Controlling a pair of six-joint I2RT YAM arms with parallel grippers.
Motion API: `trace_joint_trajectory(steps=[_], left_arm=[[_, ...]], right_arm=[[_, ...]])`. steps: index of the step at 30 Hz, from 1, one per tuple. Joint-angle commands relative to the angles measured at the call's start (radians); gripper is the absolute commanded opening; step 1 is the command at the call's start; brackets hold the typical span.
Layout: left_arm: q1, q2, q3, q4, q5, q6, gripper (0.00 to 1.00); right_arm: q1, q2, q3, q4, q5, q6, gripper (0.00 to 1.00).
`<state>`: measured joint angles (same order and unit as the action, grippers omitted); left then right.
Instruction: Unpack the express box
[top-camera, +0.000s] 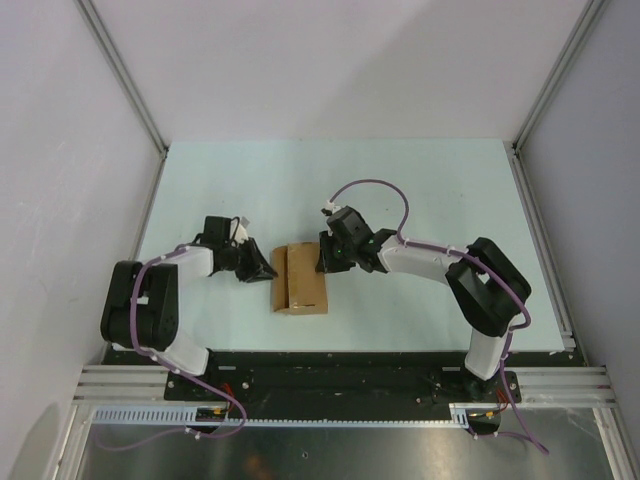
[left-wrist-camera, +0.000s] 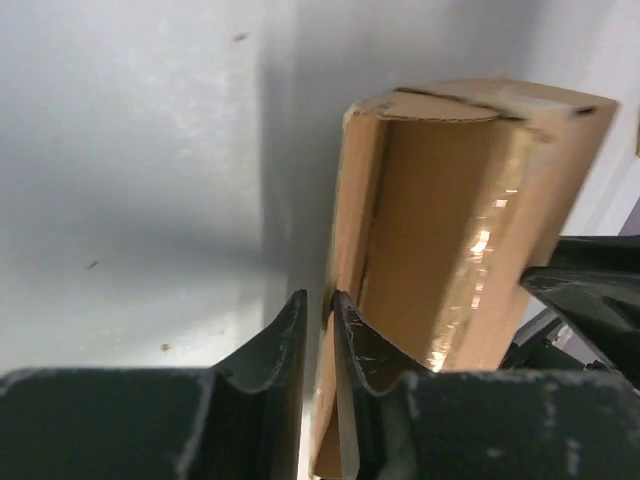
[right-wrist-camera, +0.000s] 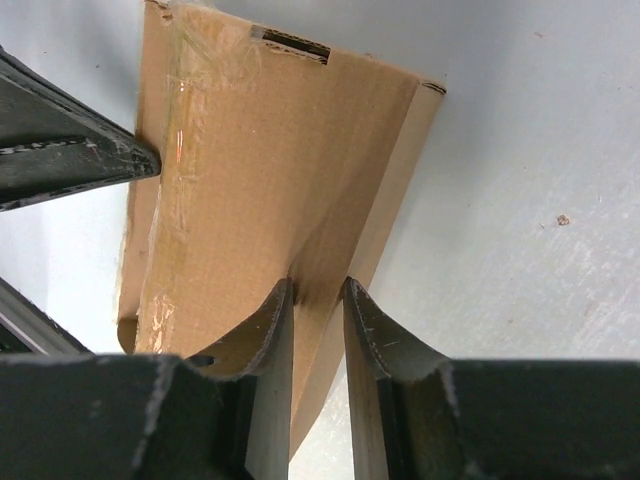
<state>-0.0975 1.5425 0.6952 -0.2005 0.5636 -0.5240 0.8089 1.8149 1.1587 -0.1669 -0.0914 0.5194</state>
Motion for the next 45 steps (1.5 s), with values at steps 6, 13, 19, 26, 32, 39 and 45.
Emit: trace_joint_trajectory(steps=[6,13,19,26,32,39,45], left_arm=[[0.024,0.065,-0.020,-0.027,-0.033,0.005,0.20],[0.022,0.088,-0.014,-0.027,0.002,0.001,0.35],[0.022,0.099,0.000,-0.011,0.060,0.002,0.28],[0.022,0.059,0.026,-0.007,0.117,0.001,0.00],[0.021,-0.093,0.056,-0.022,0.136,-0.088,0.00],[0.015,-0.220,0.101,-0.079,0.130,-0.154,0.00],[-0.002,-0.236,0.128,-0.123,0.124,-0.145,0.00]], right_arm=[[-0.017,0.063,-0.010,-0.088,0.041,-0.025,0.19],[-0.020,0.057,-0.010,-0.082,0.032,-0.025,0.22],[-0.024,0.054,-0.010,-0.062,0.012,-0.025,0.25],[-0.033,0.001,-0.010,-0.065,0.027,-0.036,0.37],[-0.033,-0.110,0.018,-0.118,0.133,-0.055,0.64],[-0.028,-0.202,0.059,-0.152,0.225,-0.052,0.75],[-0.013,-0.249,0.067,-0.114,0.193,-0.061,0.75]])
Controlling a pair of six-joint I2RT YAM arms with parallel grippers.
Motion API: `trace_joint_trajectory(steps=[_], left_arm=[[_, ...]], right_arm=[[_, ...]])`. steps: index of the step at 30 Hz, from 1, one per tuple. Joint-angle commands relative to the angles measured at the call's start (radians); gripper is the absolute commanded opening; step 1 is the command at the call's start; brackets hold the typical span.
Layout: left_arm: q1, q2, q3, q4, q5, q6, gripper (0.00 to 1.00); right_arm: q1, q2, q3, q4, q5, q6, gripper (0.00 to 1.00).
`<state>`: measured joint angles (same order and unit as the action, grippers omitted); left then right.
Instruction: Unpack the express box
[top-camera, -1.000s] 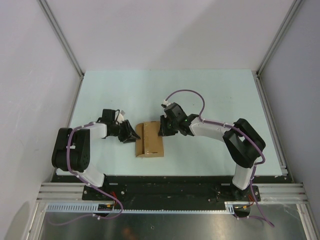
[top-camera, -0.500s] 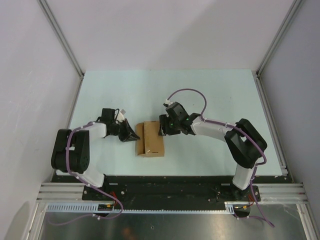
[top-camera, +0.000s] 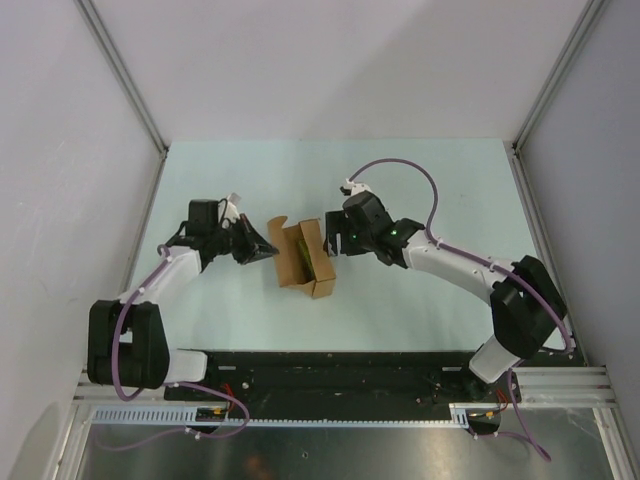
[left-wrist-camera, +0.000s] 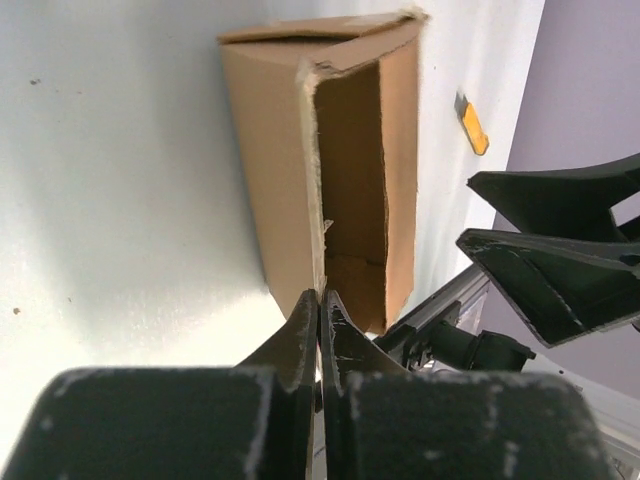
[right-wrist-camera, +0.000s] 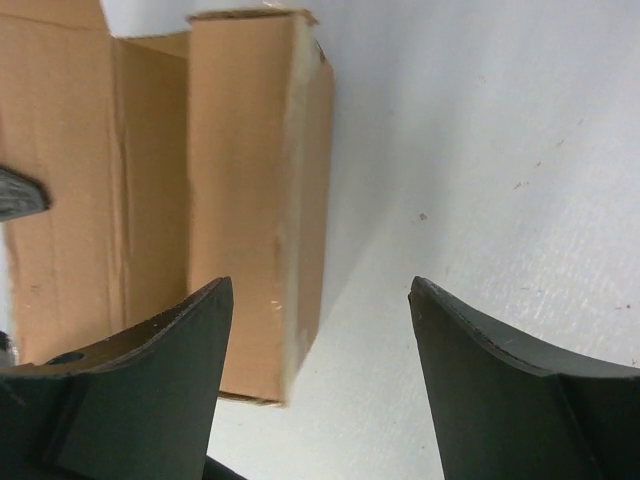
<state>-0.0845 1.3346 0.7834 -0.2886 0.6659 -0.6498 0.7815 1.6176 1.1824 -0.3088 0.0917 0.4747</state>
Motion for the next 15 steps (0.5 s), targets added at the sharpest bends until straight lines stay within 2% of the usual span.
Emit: trace_joint_trajectory(steps=[1,5,15], left_arm=[[-0.017,-0.028,0.040,-0.038,0.017,-0.017,0.00],[-0.021,-0.022,0.043,-0.044,0.011,-0.013,0.00],[-0.027,-0.029,0.065,-0.061,0.014,-0.007,0.00]], right_arm=[[0.021,-0.056,0.043,0.046,-0.001,-0.025,0.75],[0.051,-0.030,0.065,0.065,-0.029,-0.065,0.76],[0.147,0.129,0.157,-0.033,0.135,-0.142,0.76]])
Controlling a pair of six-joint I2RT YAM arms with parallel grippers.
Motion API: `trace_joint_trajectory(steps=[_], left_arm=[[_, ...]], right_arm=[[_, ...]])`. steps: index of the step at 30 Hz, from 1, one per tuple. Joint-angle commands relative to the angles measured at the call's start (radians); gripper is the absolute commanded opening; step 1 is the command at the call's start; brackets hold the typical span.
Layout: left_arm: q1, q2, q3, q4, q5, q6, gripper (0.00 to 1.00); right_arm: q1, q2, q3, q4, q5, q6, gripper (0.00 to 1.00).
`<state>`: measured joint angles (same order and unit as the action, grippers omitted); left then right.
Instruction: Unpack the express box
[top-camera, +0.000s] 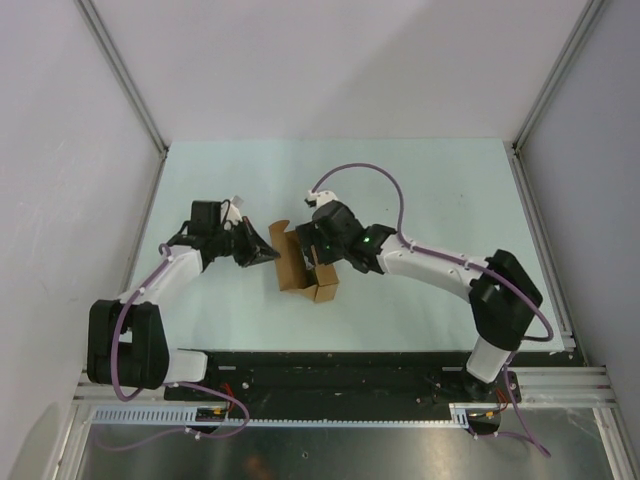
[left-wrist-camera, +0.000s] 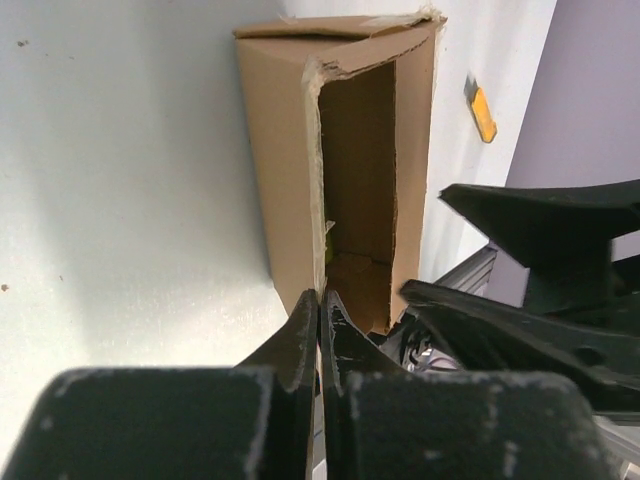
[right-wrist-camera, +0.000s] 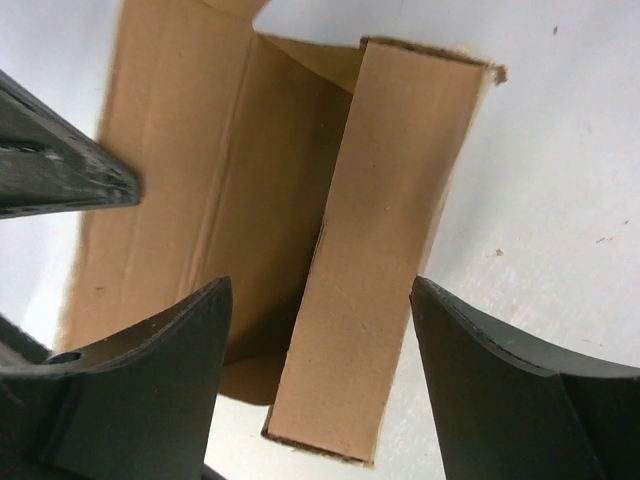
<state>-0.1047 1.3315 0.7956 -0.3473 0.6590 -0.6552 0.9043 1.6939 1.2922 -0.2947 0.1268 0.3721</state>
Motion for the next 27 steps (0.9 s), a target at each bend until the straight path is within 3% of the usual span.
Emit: trace_joint_trajectory(steps=[1,11,27], left_arm=[[-0.007,-0.029,0.054,-0.007,0.022,-0.001,0.00],[-0.007,-0.049,0.100,-0.082,0.014,0.065,0.00],[-0.006,-0.052,0.165,-0.108,0.208,0.124,0.00]], right_arm=[[0.025,0.058,0.047,-0.052,0.109,-0.033,0.76],[-0.065,0.090,0.038,-0.127,0.097,-0.015,0.70],[-0.192,0.079,0.016,-0.149,-0.067,0.008,0.67]])
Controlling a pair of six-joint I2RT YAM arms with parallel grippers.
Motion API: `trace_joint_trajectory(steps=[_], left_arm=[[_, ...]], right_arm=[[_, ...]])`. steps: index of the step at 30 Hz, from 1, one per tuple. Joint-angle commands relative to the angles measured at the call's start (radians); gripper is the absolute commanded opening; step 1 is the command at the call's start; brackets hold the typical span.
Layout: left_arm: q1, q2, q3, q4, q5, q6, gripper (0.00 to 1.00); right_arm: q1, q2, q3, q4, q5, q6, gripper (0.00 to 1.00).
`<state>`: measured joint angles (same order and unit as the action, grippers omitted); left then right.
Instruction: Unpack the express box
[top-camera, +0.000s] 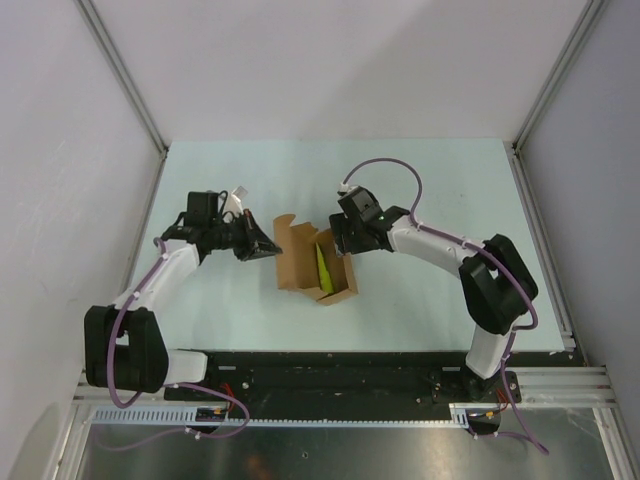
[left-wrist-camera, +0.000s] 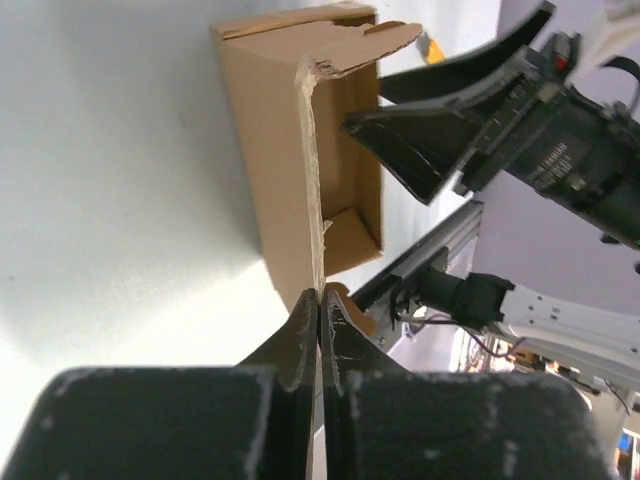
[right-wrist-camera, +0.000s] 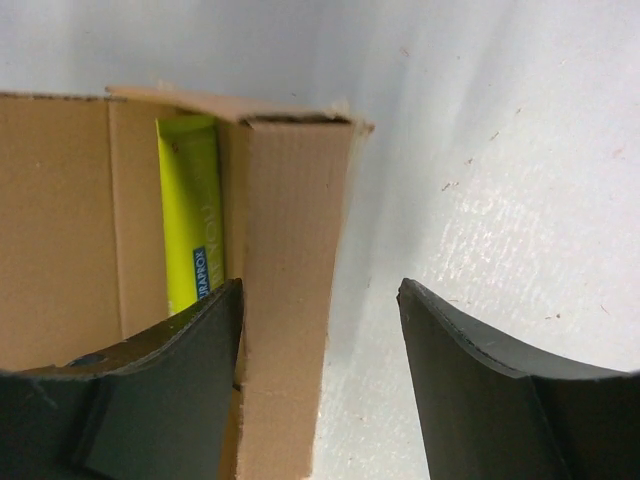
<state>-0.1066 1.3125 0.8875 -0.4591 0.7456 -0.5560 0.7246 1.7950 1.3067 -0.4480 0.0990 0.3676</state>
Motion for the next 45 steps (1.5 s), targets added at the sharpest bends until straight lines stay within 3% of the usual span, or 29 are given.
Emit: trace_joint_trajectory(steps=[1,7,15,20,26,45], left_arm=[[-0.004,-0.036,0.079,0.004,0.127,0.025,0.00],[-0.004,-0.039,0.103,0.004,0.153,0.007,0.00],[-0.004,-0.029,0.076,0.003,0.158,0.004,0.00],[-0.001,-0.016,0.068,0.004,0.118,-0.015,0.00],[-0.001,-0.007,0.050,0.008,0.086,-0.054,0.00],[0.012,-0.044,-0.033,0.057,0.054,-0.153,0.00]], right_arm=[[-0.022,-0.017,0.002,0.005,-0.044,0.016,0.67],[-0.050,0.023,0.000,0.003,-0.090,0.021,0.64],[0.001,-0.108,0.000,0.077,-0.053,0.043,0.64],[0.058,-0.134,0.000,0.089,-0.032,0.082,0.56],[0.127,-0.071,0.012,0.074,-0.027,0.100,0.51],[0.177,0.155,0.091,0.074,-0.030,0.077,0.50]])
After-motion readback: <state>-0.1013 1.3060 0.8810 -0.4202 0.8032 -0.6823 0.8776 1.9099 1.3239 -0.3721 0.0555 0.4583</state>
